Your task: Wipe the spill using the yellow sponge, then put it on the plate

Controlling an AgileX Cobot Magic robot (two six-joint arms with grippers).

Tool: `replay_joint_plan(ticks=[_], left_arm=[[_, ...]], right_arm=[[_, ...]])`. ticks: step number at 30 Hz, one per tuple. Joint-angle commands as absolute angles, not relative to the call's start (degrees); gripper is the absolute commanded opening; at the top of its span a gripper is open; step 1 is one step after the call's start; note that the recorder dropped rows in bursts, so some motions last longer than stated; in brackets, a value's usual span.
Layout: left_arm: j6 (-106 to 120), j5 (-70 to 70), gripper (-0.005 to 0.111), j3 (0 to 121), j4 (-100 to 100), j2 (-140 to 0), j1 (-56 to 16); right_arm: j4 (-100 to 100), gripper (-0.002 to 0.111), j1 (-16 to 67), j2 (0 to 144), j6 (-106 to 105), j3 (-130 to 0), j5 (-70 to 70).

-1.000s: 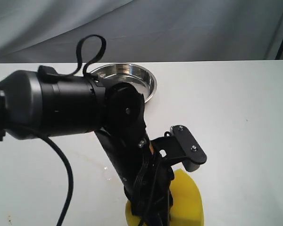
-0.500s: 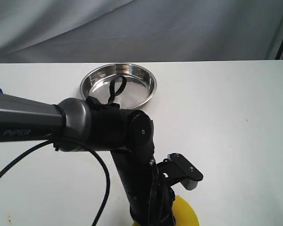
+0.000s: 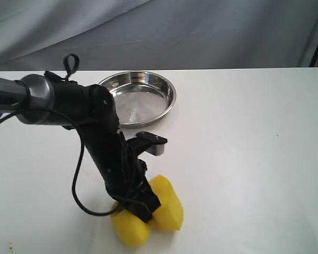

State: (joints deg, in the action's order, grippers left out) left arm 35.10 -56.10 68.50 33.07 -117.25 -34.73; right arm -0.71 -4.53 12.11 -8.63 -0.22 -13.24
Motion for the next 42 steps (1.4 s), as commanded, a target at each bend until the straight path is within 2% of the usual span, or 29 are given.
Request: replay_joint_plan(ticks=[1,12,23,32,38,42], left_arm=[[31.6,-53.8,0.0,68.3,25.1,-118.1,-28.7],[17.5,-51.2,0.0,68.3,9.9,-120.7,-11.2],[-7.1,-53.0,0.0,68.7,-22.6,-120.6,-9.8],[-9.0,-57.0,0.0,73.2,-18.7,-120.6,-9.8],[7.8,-57.5,0.0,73.0,3.1,-120.9,-11.4],[15.2,-57.2,0.0,72.2,13.4,-121.6,-15.1]], right_arm=[[-0.4,0.0,-4.7,12.3,-8.6,0.0,-12.8],[-0.4,0.0,-4.7,12.3,-8.6,0.0,-12.8],[-0.4,0.0,-4.7,12.3,-8.6,0.0,-12.8],[-0.4,0.0,-4.7,12.3,-8.6,0.0,-12.8],[-0.4,0.0,-4.7,12.3,-8.6,0.0,-12.8],[-0.4,0.0,-4.7,12.3,-8.6,0.0,-12.8]])
